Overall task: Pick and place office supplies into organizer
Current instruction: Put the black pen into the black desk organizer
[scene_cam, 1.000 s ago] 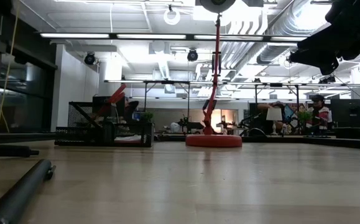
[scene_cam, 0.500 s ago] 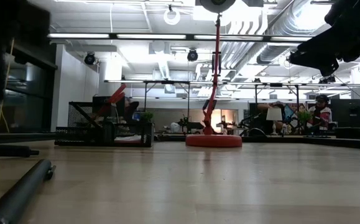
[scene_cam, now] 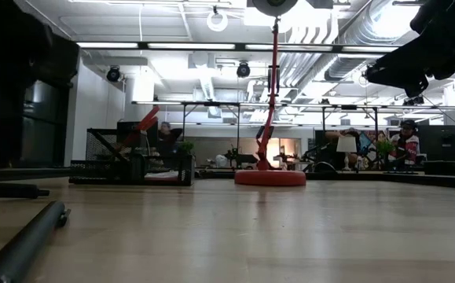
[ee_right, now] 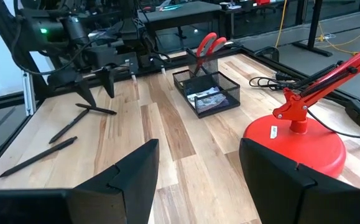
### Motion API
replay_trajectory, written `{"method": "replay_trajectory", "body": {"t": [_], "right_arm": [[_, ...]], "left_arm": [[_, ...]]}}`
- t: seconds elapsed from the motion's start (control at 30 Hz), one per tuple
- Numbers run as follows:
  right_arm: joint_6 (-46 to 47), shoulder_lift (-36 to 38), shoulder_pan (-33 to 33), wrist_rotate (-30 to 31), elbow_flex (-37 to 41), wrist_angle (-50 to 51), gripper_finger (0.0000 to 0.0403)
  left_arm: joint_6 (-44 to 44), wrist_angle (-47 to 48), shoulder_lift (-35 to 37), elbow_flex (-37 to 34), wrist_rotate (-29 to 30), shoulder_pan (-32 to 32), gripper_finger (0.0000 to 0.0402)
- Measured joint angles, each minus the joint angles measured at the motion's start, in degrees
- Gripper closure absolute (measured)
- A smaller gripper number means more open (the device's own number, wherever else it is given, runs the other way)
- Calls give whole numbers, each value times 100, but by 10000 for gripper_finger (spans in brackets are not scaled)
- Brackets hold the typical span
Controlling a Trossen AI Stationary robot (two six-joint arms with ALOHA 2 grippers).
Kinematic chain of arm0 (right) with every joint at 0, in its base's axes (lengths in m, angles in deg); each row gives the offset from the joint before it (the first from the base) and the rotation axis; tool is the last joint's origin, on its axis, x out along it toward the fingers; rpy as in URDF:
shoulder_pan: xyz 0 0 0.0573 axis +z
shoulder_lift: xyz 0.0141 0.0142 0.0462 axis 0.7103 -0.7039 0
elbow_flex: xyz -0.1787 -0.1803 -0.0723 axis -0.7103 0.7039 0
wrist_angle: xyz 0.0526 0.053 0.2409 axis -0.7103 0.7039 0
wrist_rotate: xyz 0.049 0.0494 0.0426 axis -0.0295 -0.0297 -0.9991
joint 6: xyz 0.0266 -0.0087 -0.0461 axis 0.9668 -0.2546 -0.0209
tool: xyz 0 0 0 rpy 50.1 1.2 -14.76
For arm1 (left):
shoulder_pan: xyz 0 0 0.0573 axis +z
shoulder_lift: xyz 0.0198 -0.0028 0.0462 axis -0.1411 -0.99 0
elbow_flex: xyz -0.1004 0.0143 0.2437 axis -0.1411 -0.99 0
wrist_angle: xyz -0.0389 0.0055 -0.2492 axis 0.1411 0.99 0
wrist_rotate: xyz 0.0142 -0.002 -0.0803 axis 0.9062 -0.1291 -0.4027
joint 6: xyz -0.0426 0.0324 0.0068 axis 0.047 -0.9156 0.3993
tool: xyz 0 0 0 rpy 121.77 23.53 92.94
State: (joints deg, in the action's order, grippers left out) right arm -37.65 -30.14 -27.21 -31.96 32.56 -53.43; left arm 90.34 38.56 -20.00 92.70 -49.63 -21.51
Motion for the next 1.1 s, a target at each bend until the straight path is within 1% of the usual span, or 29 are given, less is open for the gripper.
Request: {"method": "replay_trajectory", "body": {"t": [0.13, 0.4, 0.83, 0.93, 1.1], "right_arm": [[1, -9, -2, 2, 0, 12, 187], [0, -40, -2, 20, 0, 89, 187], [2, -39, 0, 14, 0, 244, 187], [2, -37, -2, 12, 0, 298, 187], [0, -39, -1, -2, 0, 319, 187]], "left_arm": [[-27, -113, -233, 4, -76, 8, 129], [-44, -187, -440, 33, -82, 4, 130], [-195, -351, -799, 48, 58, -1, 133], [-191, -330, -801, 46, 86, 2, 150], [-176, -250, -808, 38, 139, -1, 216]]}}
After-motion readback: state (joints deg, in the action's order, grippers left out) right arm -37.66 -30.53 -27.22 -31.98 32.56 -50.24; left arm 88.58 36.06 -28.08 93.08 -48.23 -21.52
